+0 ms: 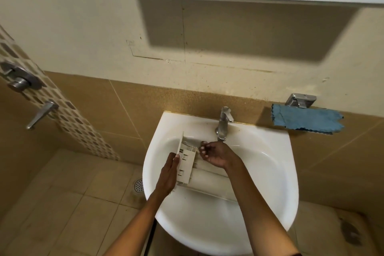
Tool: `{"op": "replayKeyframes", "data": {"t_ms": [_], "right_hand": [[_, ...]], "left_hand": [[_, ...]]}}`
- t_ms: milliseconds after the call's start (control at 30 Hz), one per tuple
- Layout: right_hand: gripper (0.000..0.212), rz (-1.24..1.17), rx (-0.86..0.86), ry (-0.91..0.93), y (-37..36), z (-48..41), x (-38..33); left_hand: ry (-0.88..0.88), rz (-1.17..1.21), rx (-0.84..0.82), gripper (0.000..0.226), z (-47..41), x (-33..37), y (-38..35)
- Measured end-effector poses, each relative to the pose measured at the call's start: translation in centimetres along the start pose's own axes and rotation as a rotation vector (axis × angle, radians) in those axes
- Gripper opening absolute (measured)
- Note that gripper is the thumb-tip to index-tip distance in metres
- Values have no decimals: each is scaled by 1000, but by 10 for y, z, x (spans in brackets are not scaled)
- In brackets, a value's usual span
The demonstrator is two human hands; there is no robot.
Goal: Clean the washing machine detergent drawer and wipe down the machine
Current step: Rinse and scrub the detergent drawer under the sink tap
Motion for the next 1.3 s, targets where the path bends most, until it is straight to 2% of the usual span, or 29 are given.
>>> {"op": "replayKeyframes", "data": {"t_ms": [67,167,267,300,333,400,433,500,567,767,833,933,1000,1133,1233,1300], "right_hand": [[33,336,-29,-21,-22,13,4],[33,814,28,21,-49,24,8],[29,1274,134,238,-52,23,-1],[37,1504,170,321,-51,23,0],[54,1701,198,385,-49,23,6],[89,1935,221,482,-44,19,24],[97,1974,228,525,-44,16,31],[99,1958,228,568,-41,5,35],[93,1846,199,550,-41,-3,28],[69,1500,103,507,-34,-9,17],[70,1523,98,485,-35,-7,18],[91,1795,117,455,-39,-5,26],[96,1874,156,507,-41,-3,29],[71,1601,137,488,-39,-4,15],[55,1560,155,494,-42,-6,6],[59,1603,134,458,-42,-4,8]], "left_hand": [[-16,2,1,34,0,0,-1],[-13,2,6,32,2,3,0],[-21,-10,5,25,-2,1,-1],[-28,-11,8,26,-2,-1,-1],[-36,-15,12,27,-3,-3,-1],[-43,-13,20,22,-2,-2,-1],[-49,-15,16,18,-1,-1,-1],[-63,-38,4,11,0,2,-2],[-87,-50,22,21,-3,-1,-1],[-80,-26,25,33,-7,-14,-5],[-84,-18,35,29,-6,-13,-5],[-74,-25,42,22,-5,-13,-3],[-72,-30,47,23,-6,-15,-3],[-66,-67,44,27,-8,-12,-5],[-75,-101,45,26,-7,-10,-6],[-73,-107,51,28,-7,-10,-5]]}}
Point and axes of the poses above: each hand's wrist, its own z-axis away from the middle knuckle, its own y-axis out of the back of the hand, x = y × z, the point moved 5 cm from there along -z, towards the middle knuckle, and after that the axes turned 11 degrees about -z, right-handed, at the moved point
